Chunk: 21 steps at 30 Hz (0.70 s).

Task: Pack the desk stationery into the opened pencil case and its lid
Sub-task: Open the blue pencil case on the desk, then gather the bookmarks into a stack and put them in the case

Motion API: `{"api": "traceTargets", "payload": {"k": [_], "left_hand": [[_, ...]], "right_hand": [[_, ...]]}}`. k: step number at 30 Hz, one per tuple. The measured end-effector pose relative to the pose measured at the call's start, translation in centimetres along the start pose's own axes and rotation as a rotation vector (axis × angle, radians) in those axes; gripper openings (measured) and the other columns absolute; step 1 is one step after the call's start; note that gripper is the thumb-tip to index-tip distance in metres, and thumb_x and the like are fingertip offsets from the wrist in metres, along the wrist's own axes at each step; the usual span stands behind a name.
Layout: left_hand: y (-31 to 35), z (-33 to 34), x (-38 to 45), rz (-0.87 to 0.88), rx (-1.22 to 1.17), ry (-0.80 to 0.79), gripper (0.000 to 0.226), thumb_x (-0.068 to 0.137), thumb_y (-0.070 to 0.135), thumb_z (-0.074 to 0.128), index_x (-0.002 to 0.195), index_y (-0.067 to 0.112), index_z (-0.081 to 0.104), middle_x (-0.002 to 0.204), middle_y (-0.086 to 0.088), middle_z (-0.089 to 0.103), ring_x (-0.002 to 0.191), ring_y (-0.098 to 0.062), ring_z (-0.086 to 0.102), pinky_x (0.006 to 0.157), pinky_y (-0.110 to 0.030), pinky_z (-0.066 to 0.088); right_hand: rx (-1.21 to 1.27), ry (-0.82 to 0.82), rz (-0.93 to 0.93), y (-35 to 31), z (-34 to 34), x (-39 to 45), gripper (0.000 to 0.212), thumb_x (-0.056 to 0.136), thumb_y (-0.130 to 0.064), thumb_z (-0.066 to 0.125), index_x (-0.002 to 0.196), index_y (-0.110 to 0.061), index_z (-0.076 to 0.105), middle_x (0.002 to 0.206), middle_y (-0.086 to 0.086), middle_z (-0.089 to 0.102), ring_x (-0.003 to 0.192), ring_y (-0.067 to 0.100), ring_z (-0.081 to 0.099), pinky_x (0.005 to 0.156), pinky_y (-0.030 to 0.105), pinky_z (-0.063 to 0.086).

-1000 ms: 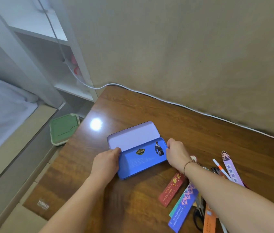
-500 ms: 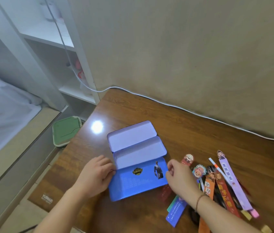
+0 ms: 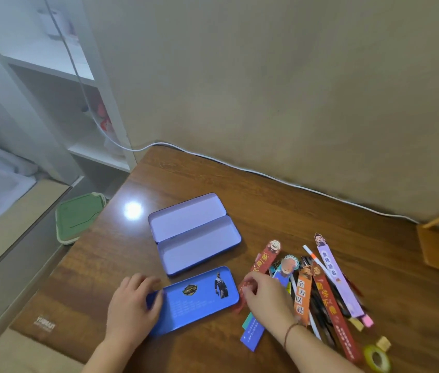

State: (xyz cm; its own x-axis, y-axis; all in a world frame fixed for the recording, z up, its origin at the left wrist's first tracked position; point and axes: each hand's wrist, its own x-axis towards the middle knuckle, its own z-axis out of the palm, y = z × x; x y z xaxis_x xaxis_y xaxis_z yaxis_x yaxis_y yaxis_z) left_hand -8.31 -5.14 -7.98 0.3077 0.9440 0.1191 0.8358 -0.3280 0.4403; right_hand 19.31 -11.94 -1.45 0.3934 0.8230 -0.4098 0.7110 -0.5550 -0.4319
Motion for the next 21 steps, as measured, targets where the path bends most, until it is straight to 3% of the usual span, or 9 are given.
{"api": "traceTargets", "payload": {"k": [3,8,11,16,21], "left_hand": [[3.4,0.8,0.4,0.020,-0.067,0.060,0.026,0.081,0.036,0.051,0.088,0.021,0.070,0.084,0.006,0.062,0.075,-0.020,0.054,0.064,-0.031,0.046],[13.8,3.7,2.3,-0.017,-0.191,-0.082,0.022,0.076,0.033,0.062,0.094,0.025,0.071,0.093,0.011,0.066,0.087,-0.020,0.058,0.072,-0.031,0.049],[18.9,5.7,3.5,-0.053,-0.098,-0.166,0.031,0.081,0.048,0.056,0.107,0.034,0.065,0.110,0.015,0.061,0.105,-0.017,0.050,0.083,-0.031,0.040],[21.2,8.0,5.5,-0.035,0.219,-0.255,0.041,0.089,0.061,0.038,0.112,0.032,0.056,0.117,0.008,0.054,0.114,-0.021,0.041,0.094,-0.038,0.034],[21.4,9.3,6.1,0.030,0.320,-0.263,0.040,0.089,0.060,0.044,0.110,0.028,0.051,0.118,0.004,0.051,0.118,-0.023,0.040,0.095,-0.040,0.033]], "right_hand": [[0.097,0.042,0.060,2.2,-1.4,-0.7,0.015,0.093,-0.037,0.057,0.107,-0.035,0.061,0.090,-0.020,0.060,0.081,-0.001,0.057,0.066,0.018,0.052],[0.191,0.119,0.117,5.1,-2.9,-1.7,0.011,0.092,-0.034,0.056,0.102,-0.038,0.060,0.094,-0.019,0.062,0.085,-0.001,0.058,0.065,0.018,0.051],[0.200,0.168,0.115,6.3,-3.0,-1.7,0.016,0.091,-0.036,0.057,0.106,-0.041,0.060,0.091,-0.022,0.060,0.087,-0.001,0.057,0.066,0.017,0.046],[0.009,0.341,0.012,9.1,-3.1,-0.9,0.009,0.091,-0.043,0.053,0.100,-0.044,0.057,0.093,-0.027,0.049,0.097,0.000,0.042,0.067,0.016,0.036],[-0.028,0.517,-0.060,11.9,-1.7,0.7,0.013,0.086,-0.047,0.060,0.097,-0.041,0.065,0.098,-0.022,0.056,0.092,0.001,0.035,0.072,0.020,0.034]]}}
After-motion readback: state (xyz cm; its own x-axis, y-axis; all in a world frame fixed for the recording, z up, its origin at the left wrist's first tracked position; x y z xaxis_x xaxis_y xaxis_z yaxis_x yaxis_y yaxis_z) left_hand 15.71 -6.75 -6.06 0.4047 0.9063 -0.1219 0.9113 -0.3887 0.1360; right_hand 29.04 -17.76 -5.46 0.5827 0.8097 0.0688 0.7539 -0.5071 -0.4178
